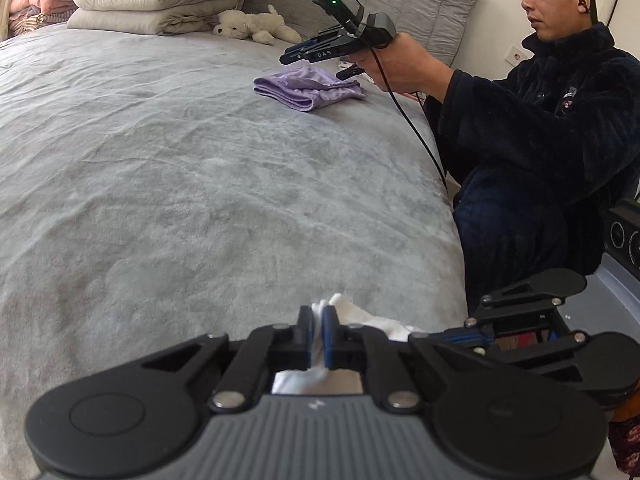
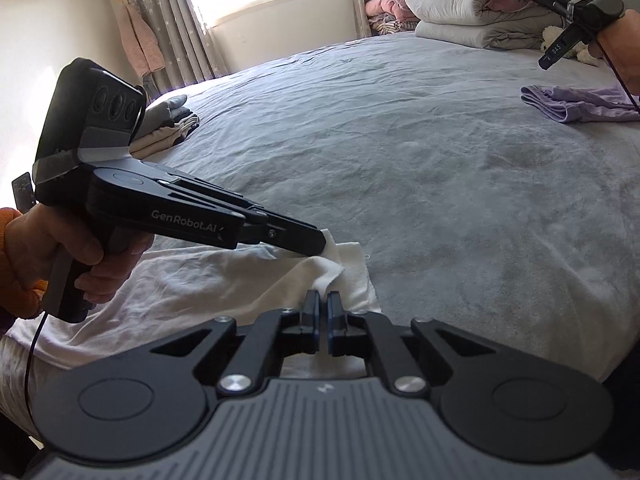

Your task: Fold clothes

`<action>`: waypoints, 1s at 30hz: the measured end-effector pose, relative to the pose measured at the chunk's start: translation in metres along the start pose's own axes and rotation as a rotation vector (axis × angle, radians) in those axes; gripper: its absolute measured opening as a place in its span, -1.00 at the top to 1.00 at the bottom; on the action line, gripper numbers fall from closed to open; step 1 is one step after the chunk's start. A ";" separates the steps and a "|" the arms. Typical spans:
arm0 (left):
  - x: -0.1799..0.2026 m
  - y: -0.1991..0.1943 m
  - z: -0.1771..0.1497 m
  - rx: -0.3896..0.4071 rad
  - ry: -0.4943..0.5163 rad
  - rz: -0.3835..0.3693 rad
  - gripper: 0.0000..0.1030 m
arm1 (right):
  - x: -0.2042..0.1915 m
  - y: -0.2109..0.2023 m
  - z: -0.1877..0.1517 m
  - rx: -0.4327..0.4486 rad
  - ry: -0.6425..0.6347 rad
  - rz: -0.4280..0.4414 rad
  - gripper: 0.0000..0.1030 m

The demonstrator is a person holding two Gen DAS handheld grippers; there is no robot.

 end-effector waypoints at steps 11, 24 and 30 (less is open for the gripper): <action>0.017 -0.004 0.014 0.054 0.069 -0.033 0.93 | 0.009 -0.038 -0.008 0.024 0.057 -0.028 0.93; 0.011 0.039 0.001 0.040 0.058 -0.029 0.90 | 0.027 -0.017 -0.020 -0.065 0.128 -0.057 0.91; 0.016 0.019 -0.004 0.069 0.034 0.000 0.40 | 0.016 -0.031 -0.013 -0.027 0.074 -0.078 0.63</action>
Point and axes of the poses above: each gripper's, at about its wrist camera, not at the fingertips, and y roughly the way its jaws point, x to its right, z to its top, the point moved 1 cm from there along y, roughly the way its jaws point, and after that the axes turned 15 degrees about -x, right-handed, at the moved point
